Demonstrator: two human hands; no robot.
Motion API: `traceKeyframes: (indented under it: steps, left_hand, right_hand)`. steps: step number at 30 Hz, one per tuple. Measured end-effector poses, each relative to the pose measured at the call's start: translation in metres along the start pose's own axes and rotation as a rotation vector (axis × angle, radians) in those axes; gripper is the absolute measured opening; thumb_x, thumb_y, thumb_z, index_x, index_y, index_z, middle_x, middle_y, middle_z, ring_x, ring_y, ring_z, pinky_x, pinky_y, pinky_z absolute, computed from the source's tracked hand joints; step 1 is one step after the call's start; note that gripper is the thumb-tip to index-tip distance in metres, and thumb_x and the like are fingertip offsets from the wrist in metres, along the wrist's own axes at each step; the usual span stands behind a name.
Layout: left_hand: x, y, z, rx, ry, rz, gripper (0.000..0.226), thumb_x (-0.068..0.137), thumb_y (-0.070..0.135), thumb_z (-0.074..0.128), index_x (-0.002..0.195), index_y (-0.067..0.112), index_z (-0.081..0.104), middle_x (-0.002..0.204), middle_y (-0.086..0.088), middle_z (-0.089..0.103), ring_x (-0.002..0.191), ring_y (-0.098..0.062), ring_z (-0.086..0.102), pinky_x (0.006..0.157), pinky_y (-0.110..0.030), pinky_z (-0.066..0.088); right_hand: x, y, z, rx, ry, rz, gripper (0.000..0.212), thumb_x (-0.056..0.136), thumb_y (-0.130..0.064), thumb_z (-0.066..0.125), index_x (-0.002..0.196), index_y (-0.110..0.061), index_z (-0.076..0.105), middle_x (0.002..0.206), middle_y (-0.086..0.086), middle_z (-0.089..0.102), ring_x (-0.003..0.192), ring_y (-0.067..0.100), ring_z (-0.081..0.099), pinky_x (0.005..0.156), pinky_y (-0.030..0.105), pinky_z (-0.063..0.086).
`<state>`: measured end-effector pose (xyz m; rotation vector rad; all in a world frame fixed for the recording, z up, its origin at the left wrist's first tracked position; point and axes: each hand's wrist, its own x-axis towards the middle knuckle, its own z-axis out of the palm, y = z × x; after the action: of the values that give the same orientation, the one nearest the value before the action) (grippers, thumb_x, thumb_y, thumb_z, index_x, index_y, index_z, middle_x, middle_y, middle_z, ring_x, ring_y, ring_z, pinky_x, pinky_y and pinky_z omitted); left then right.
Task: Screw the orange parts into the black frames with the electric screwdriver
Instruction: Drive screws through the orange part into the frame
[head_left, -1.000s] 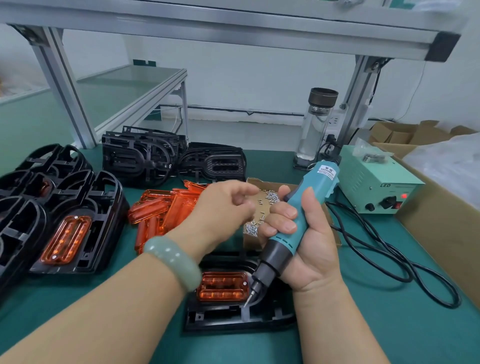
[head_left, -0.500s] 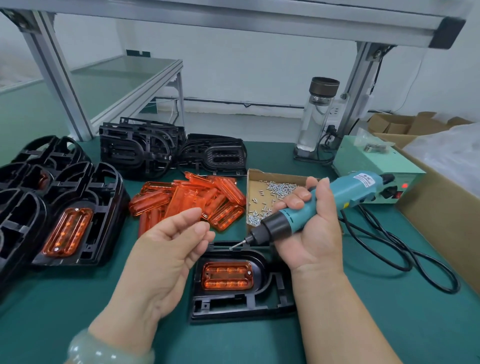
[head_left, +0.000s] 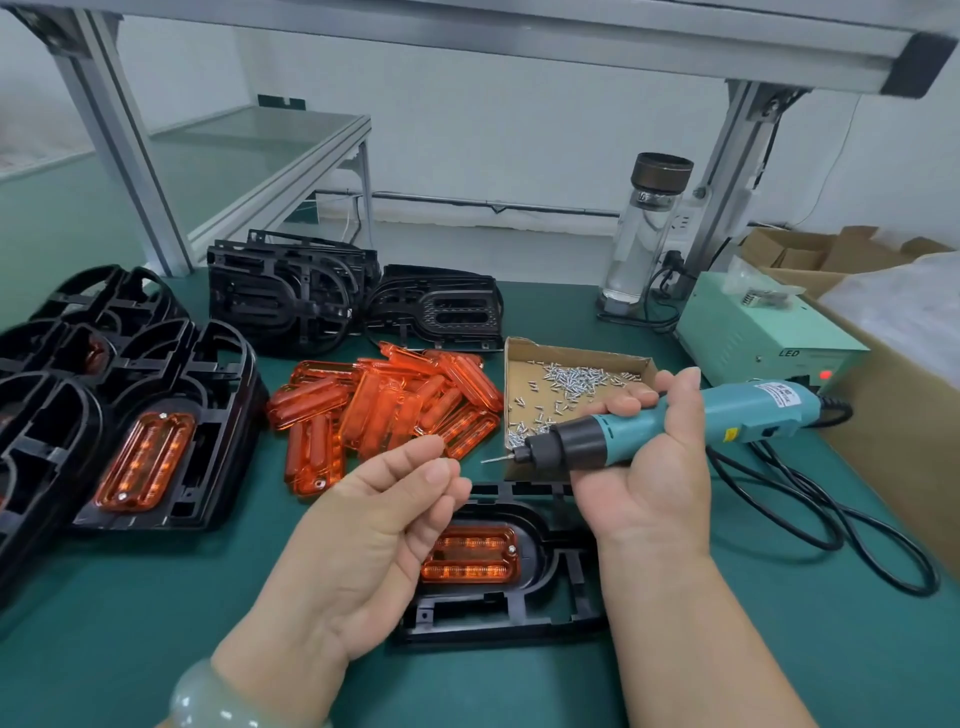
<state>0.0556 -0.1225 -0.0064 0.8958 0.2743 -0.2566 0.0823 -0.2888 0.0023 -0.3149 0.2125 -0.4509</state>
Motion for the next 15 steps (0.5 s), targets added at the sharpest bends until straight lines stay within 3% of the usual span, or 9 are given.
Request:
traceKeyframes:
  steps: [4,7,15]
  left_hand:
    - [-0.0038,-0.0009,0.0008,0.023,-0.031,-0.057,0.019,0.06,0.007,0.069,0.078,0.004,0.073,0.067,-0.009,0.069,0.056,-0.014,0.067,0.044,-0.015,0.051]
    - [-0.0057,-0.0006,0.0032,0.045,-0.059,-0.092,0.017,0.062,0.014,0.069,0.075,0.005,0.074,0.066,-0.008,0.067,0.052,-0.011,0.064,0.042,-0.014,0.049]
    - [-0.0072,-0.0017,0.0047,0.059,-0.116,-0.115,0.032,0.066,0.015,0.064,0.095,0.001,0.064,0.069,-0.011,0.069,0.056,-0.015,0.067,0.045,-0.015,0.051]
  right_hand:
    - [-0.002,0.0014,0.0016,0.015,-0.011,0.008,0.027,0.067,-0.034,0.072,0.078,-0.02,0.052,0.063,-0.009,0.05,0.05,0.005,0.048,0.062,0.024,0.046]
    - [-0.0036,-0.0001,0.0022,0.024,-0.019,0.005,0.027,0.067,-0.034,0.073,0.079,-0.02,0.053,0.063,-0.01,0.05,0.05,0.005,0.048,0.061,0.023,0.046]
    - [-0.0075,0.0021,0.0045,0.023,-0.056,0.004,0.027,0.067,-0.034,0.072,0.081,-0.021,0.053,0.064,-0.01,0.05,0.05,0.005,0.048,0.06,0.021,0.046]
